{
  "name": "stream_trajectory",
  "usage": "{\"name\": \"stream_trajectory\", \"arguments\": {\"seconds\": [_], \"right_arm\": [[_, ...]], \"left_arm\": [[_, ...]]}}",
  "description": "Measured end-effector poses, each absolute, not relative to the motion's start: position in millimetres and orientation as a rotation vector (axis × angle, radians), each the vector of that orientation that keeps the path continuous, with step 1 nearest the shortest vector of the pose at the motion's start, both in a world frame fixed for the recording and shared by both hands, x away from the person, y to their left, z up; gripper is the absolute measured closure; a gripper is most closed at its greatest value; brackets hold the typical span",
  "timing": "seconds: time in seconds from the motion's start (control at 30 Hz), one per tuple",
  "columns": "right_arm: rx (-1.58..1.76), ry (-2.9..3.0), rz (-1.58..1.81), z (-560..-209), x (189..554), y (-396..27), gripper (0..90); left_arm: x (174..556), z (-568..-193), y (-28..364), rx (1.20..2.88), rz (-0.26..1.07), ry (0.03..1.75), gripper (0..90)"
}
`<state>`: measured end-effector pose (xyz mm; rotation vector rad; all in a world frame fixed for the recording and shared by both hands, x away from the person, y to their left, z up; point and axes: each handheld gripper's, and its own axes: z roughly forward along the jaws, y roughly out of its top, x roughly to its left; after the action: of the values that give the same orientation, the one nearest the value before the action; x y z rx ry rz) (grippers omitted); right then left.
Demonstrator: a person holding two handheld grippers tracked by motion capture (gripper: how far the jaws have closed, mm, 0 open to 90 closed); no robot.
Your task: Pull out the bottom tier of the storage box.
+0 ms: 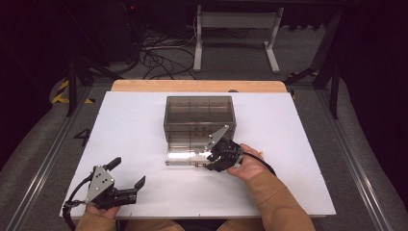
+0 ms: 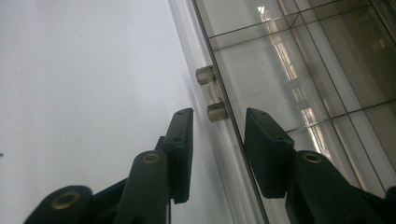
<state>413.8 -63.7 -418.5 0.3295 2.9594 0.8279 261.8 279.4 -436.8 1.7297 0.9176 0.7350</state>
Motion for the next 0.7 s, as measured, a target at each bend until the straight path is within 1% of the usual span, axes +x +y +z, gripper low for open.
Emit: {"name": "stream_trajectory", "arguments": {"seconds": [0.23, 0.3, 0.7], "right_arm": [[0.332, 2.957, 0.841, -419, 413, -66, 63.1], [0.348, 2.937, 0.853, -418, 412, -66, 61.4], [0.360, 2.779, 1.001, -398, 407, -78, 58.9]], "left_arm": [[264, -437, 278, 1.735, 0.738, 0.908, 2.6], [264, -437, 278, 1.735, 0.738, 0.908, 2.6], [266, -436, 278, 1.728, 0.736, 0.900, 2.6]]}}
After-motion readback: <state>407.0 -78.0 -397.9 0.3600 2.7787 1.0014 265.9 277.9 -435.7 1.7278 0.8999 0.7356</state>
